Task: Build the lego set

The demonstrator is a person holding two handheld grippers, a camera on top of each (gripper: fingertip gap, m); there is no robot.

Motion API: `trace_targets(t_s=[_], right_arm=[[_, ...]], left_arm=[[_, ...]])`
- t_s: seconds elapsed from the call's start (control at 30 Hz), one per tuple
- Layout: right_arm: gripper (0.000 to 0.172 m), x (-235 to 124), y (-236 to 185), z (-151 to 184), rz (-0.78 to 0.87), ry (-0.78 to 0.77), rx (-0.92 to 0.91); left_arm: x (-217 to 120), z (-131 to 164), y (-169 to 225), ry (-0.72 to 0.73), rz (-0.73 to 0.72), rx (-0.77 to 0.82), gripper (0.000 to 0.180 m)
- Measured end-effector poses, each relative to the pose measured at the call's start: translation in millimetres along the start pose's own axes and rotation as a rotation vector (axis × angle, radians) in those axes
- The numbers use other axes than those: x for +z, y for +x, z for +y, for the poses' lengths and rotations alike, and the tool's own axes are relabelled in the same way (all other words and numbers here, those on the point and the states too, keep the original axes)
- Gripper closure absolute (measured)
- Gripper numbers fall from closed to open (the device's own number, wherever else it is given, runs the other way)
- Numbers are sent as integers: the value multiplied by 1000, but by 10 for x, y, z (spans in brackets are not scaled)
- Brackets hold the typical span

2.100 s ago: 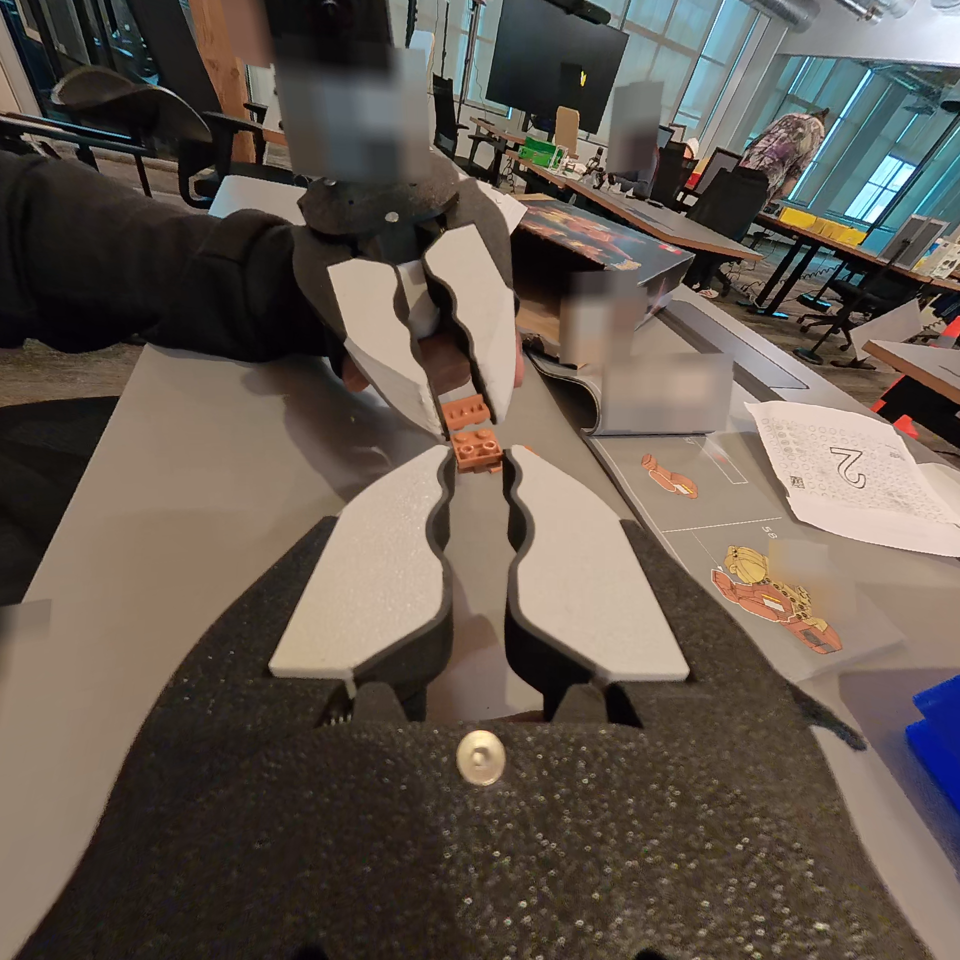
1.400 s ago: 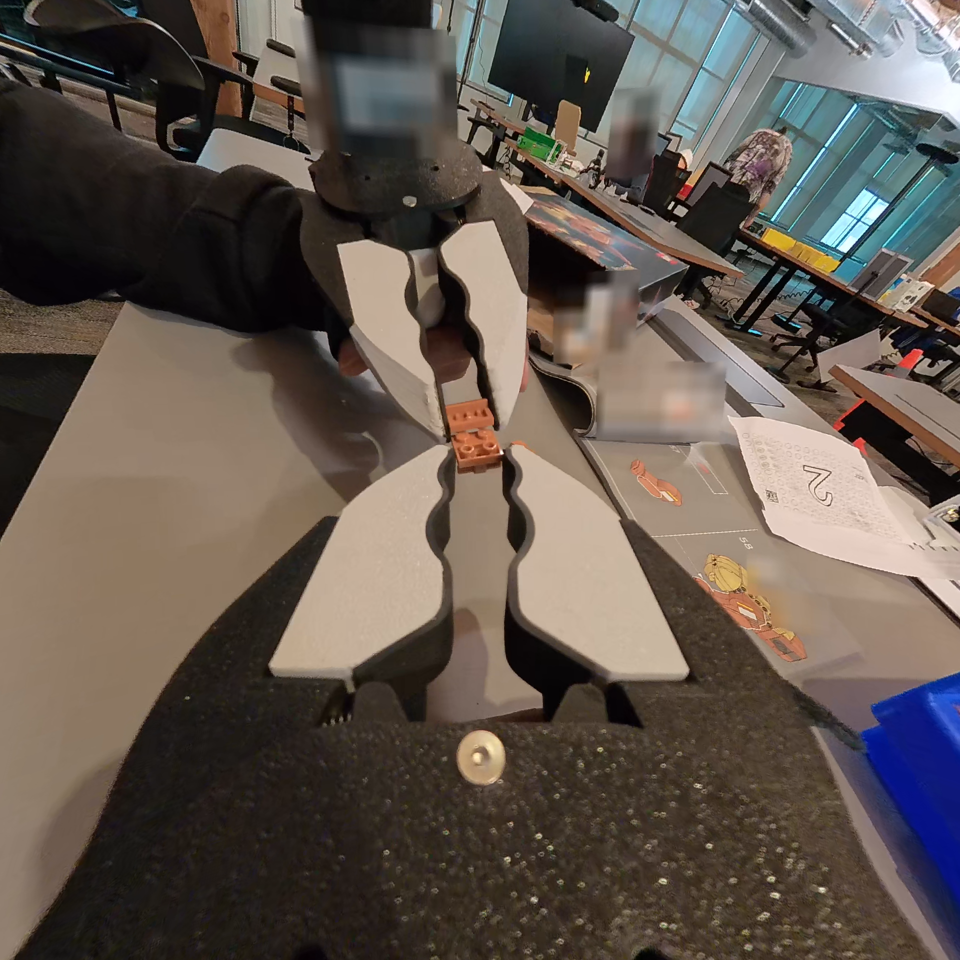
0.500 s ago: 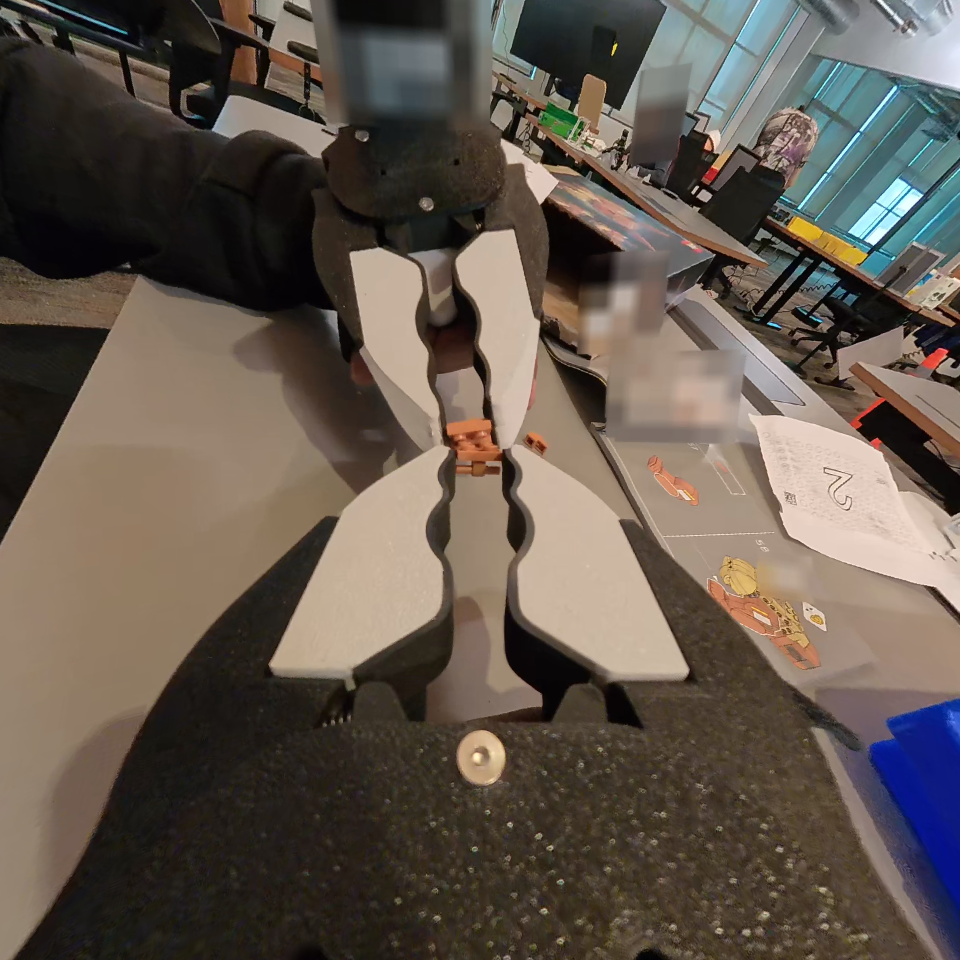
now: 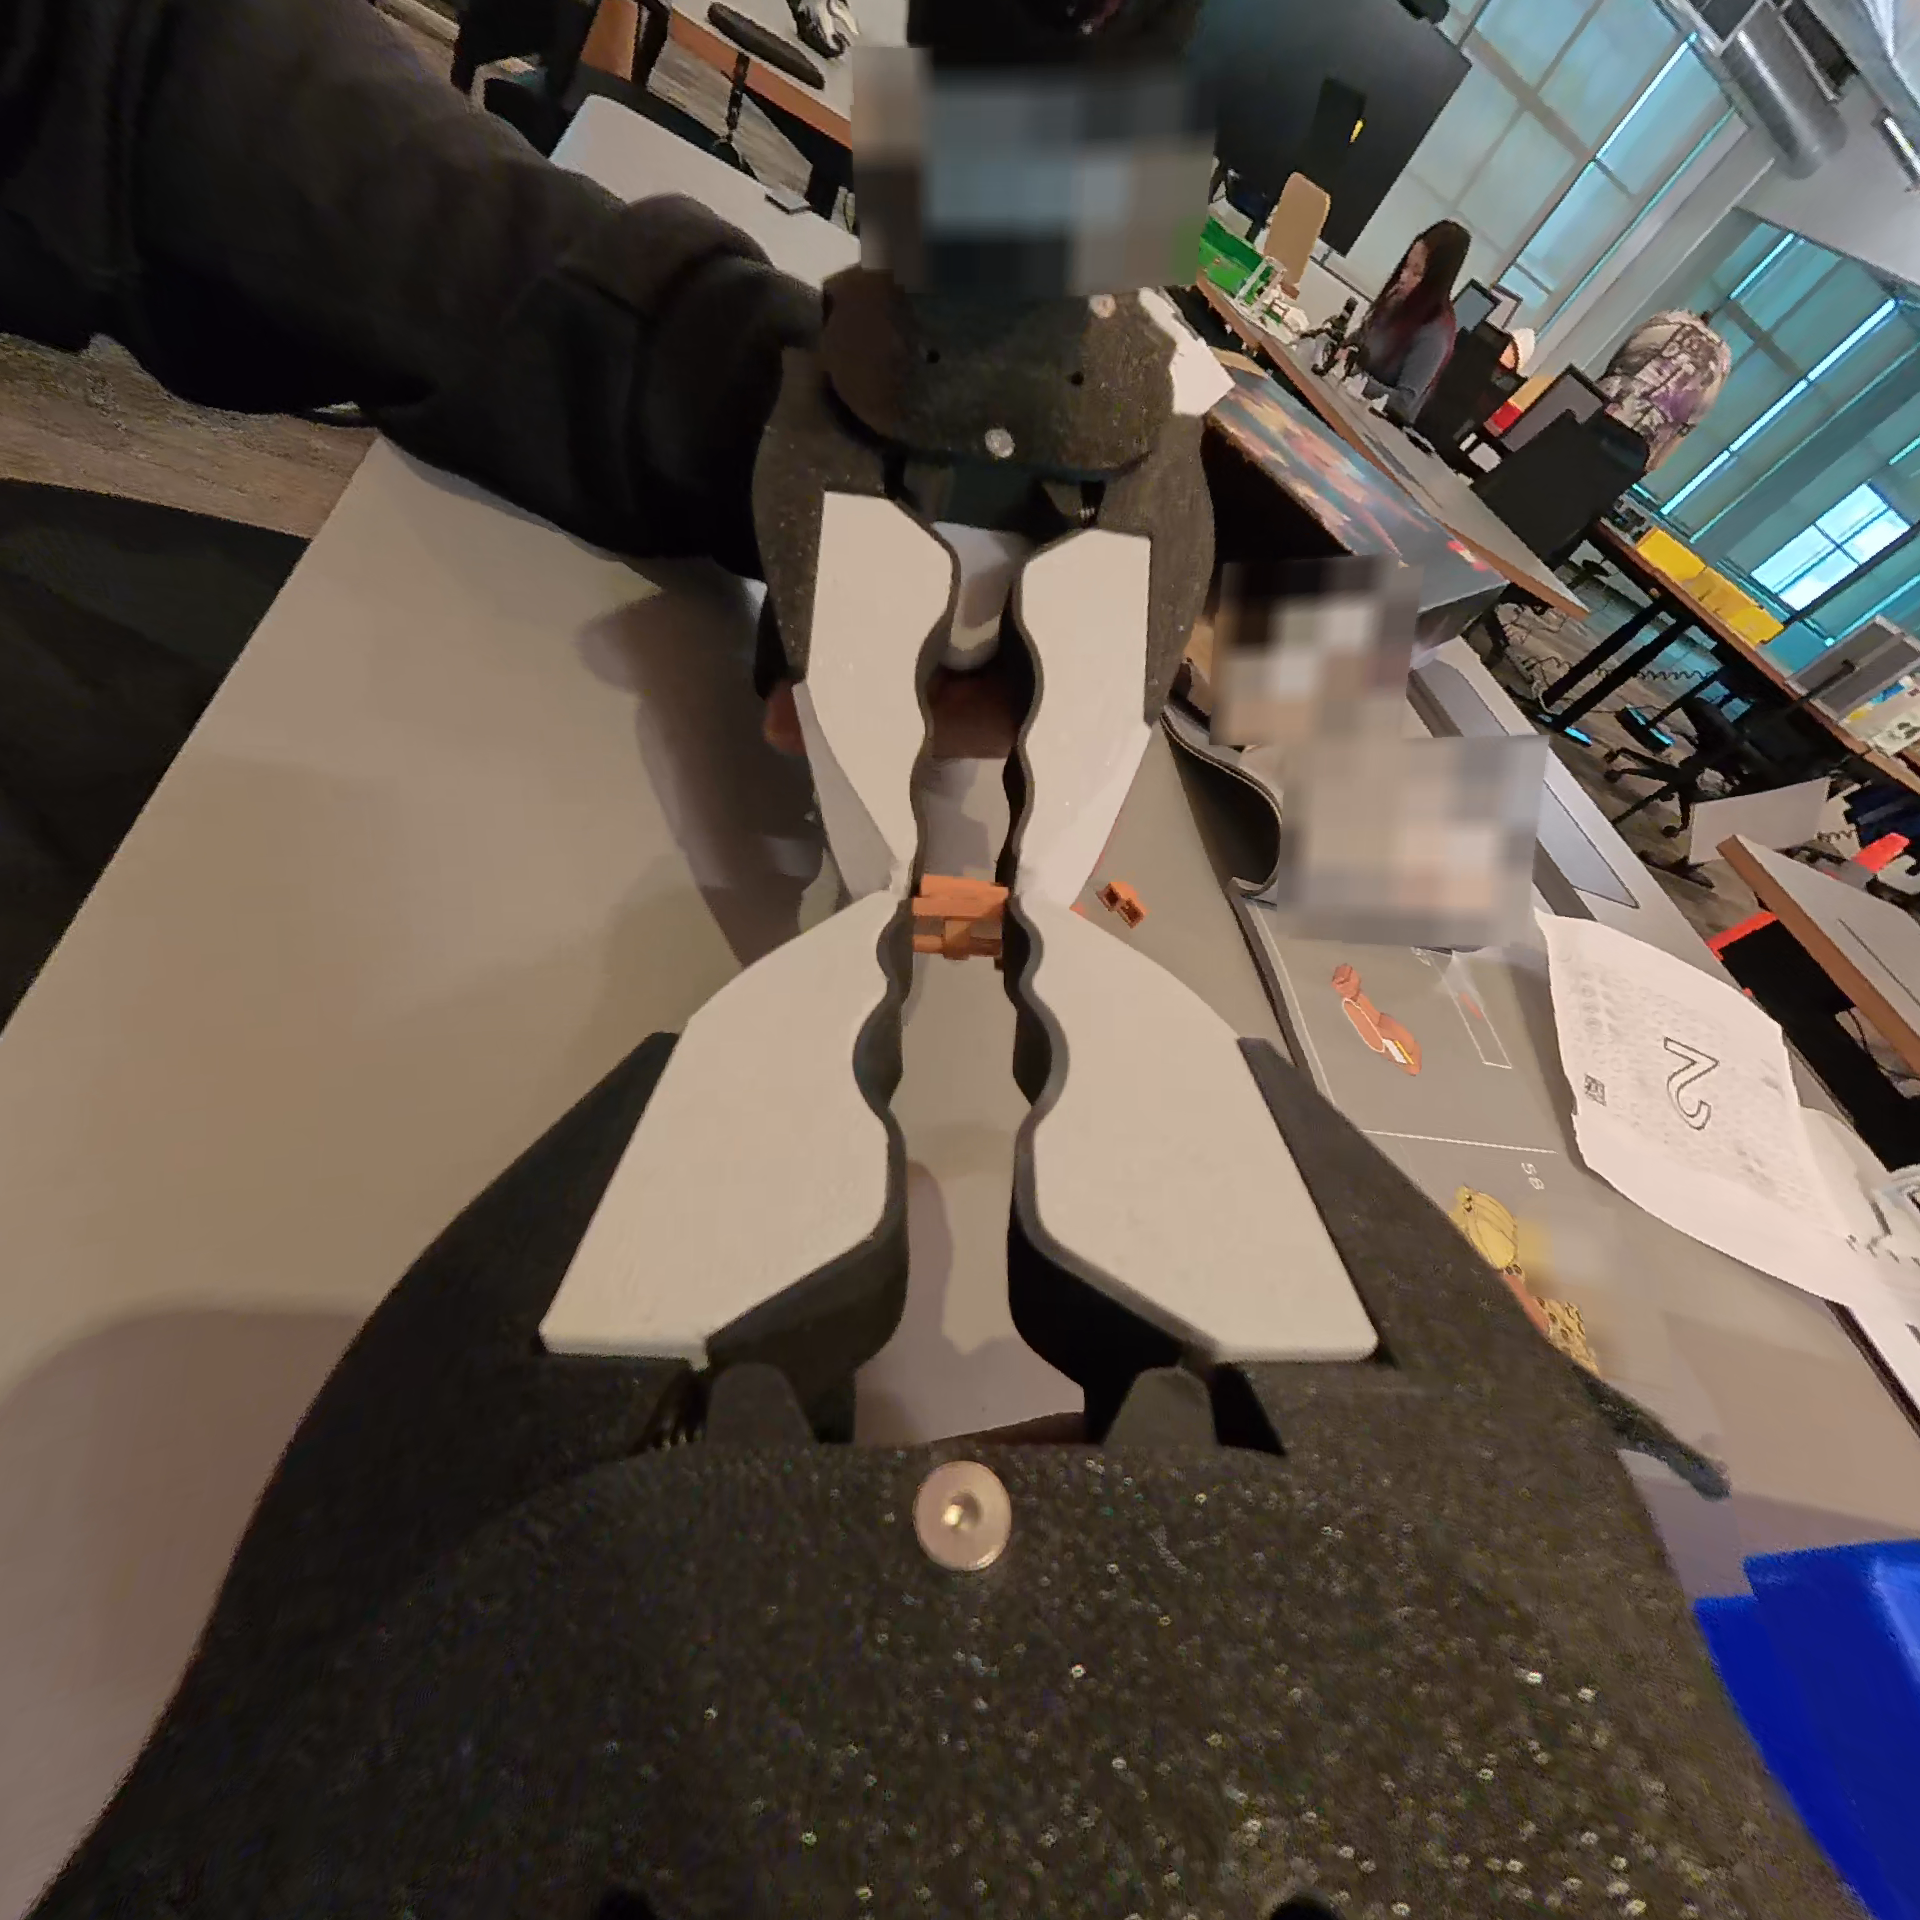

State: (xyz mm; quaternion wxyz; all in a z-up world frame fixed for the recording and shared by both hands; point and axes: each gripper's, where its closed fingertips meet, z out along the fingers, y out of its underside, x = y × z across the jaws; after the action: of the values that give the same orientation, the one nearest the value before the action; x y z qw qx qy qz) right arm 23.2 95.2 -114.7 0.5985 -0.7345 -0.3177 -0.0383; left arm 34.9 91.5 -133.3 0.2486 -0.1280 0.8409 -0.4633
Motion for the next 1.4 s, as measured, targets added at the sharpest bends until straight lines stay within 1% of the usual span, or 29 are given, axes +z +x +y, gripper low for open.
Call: trace_targets(t_s=[0.17, 0.33, 0.6, 0.93, 1.23, 1.4], right_arm=[[156, -34, 12, -76, -10, 52, 19], [156, -82, 25, -172, -34, 129, 68], [156, -128, 107, -229, -60, 202, 202], [156, -130, 113, -256, -91, 230, 263], [156, -126, 82, -279, -106, 240, 260], [156, -132, 70, -289, -98, 236, 227]], left_arm=[[-37, -91, 13, 69, 41, -62, 164], [-77, -199, 37, 135, 68, -81, 164], [-87, -279, -20, 182, 24, -88, 164], [-84, -313, -12, 215, 50, -148, 164], [-91, -326, 14, 214, 68, -126, 164], [-97, -339, 33, 226, 101, -162, 164]])
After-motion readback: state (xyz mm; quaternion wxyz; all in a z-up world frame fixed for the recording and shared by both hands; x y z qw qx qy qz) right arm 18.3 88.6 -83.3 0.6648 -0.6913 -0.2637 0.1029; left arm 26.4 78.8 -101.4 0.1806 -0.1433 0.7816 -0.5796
